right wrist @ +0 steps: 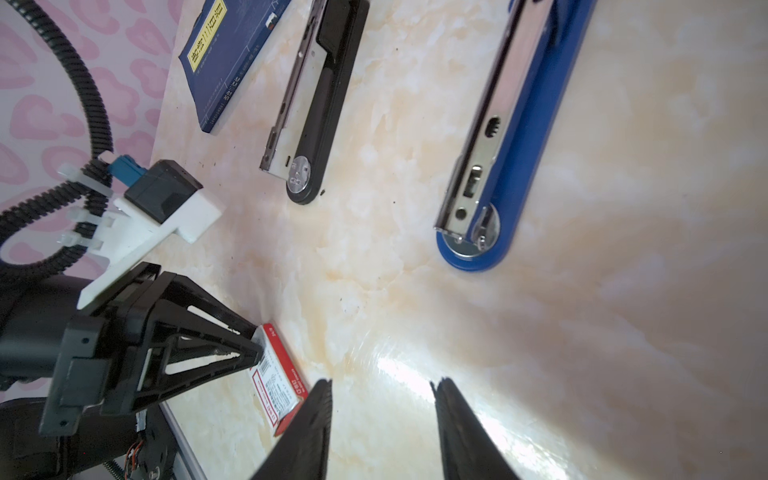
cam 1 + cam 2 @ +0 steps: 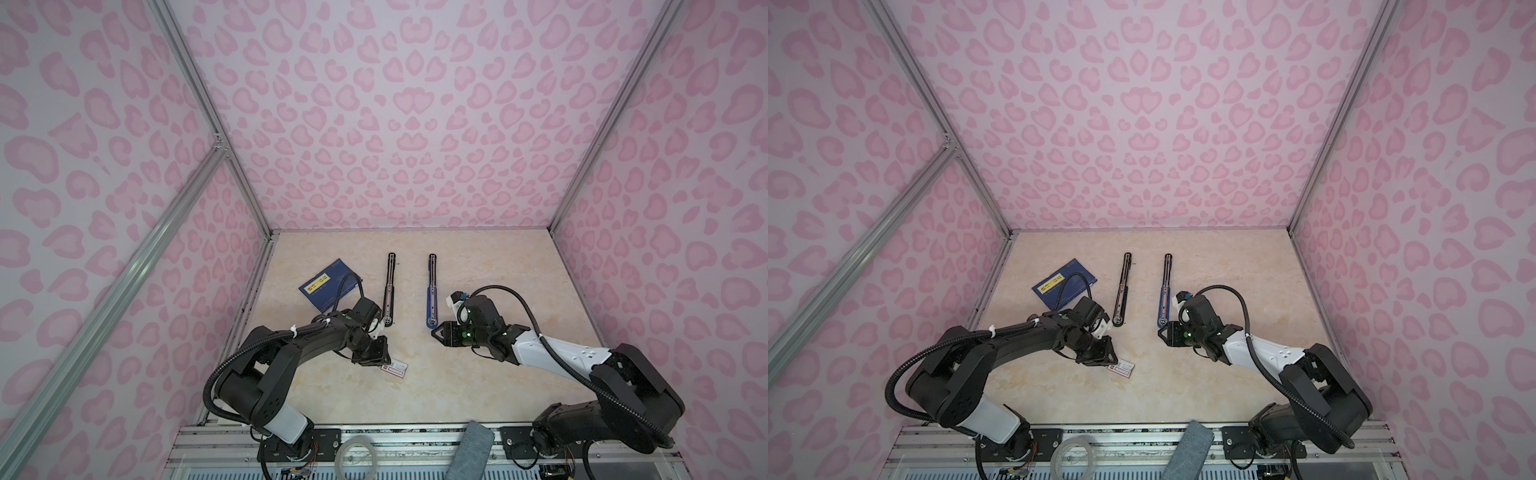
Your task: Load the staples into the stapler
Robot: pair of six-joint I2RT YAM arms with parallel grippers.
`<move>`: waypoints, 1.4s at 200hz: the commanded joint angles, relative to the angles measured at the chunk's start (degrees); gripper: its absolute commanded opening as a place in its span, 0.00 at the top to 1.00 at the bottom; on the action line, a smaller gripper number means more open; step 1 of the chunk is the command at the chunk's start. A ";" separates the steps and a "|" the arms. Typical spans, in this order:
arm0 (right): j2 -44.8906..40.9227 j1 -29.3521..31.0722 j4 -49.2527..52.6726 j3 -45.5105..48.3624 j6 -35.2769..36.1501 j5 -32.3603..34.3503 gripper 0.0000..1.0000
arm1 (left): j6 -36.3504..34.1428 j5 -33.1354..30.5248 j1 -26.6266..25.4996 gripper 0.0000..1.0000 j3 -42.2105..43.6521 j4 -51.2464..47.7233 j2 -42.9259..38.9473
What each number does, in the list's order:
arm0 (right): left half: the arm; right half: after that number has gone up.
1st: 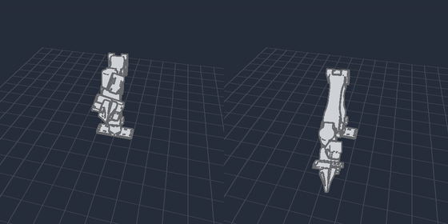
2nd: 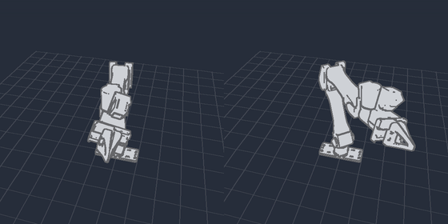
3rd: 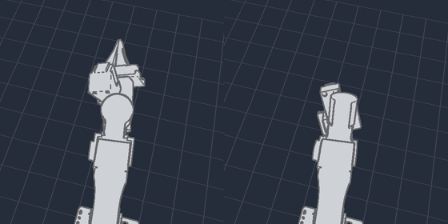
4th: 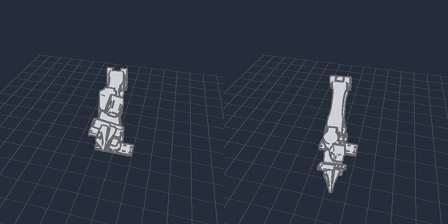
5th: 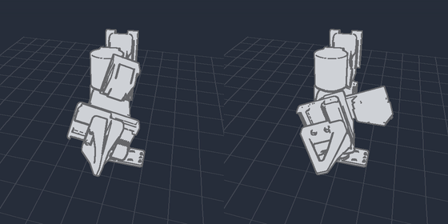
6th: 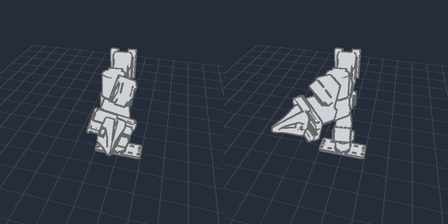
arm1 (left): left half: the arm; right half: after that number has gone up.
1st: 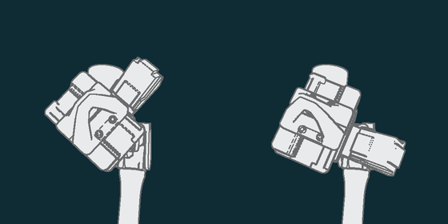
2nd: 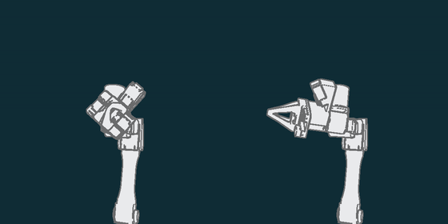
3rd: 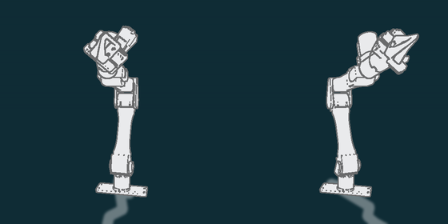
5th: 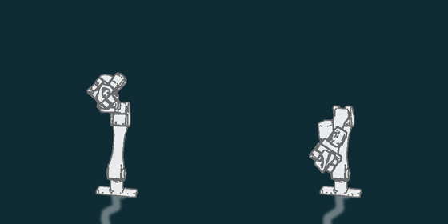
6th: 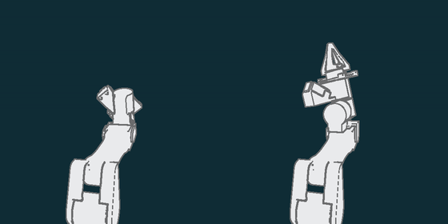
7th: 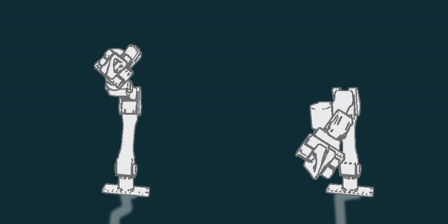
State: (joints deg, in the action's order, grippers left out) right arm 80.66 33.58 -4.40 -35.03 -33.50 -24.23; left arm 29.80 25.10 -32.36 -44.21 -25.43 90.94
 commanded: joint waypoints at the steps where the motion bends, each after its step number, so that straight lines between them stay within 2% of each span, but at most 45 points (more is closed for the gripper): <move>1: 0.02 -0.01 0.08 0.31 -0.07 0.41 0.57 | 0.06 0.05 -0.24 0.87 0.34 0.38 0.94; 37: 0.19 -0.04 0.16 0.18 0.01 0.32 0.57 | 1.52 0.86 -0.36 0.97 0.61 2.15 0.45; 86: 0.58 -0.06 1.61 -0.30 0.51 -0.33 0.57 | 4.80 0.75 -0.49 0.97 0.26 5.83 -0.41; 102: 0.68 -0.01 2.58 -0.37 0.88 -0.54 0.57 | 6.07 0.76 -0.93 0.92 0.17 7.15 -0.19; 118: 0.38 0.01 3.20 -0.09 1.13 -0.55 0.56 | 6.97 0.73 -1.60 0.78 0.04 8.33 0.35; 126: 0.21 0.10 3.42 -0.02 1.16 -0.50 0.57 | 7.24 0.87 -1.87 0.75 -0.09 8.92 0.73; 184: 0.40 1.07 3.59 0.66 0.80 -0.71 0.56 | 8.56 1.53 -2.36 0.73 -0.35 11.43 2.32; 205: 1.69 2.53 4.09 0.01 1.05 -0.96 0.56 | 8.78 1.53 -2.45 0.77 -0.53 11.85 3.08; 231: 2.99 4.30 4.37 -0.22 1.13 -1.32 0.59 | 8.78 1.95 -2.53 0.93 -0.40 11.98 3.55; 280: 4.80 7.31 5.60 -0.40 1.51 -1.53 0.61 | 9.40 1.05 -2.86 0.97 0.26 12.33 2.13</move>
State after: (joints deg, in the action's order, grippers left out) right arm 84.55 39.86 0.40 -35.24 -32.51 -25.43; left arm 38.61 26.94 -35.00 -44.21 -13.65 93.69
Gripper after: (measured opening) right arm 0.391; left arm 0.055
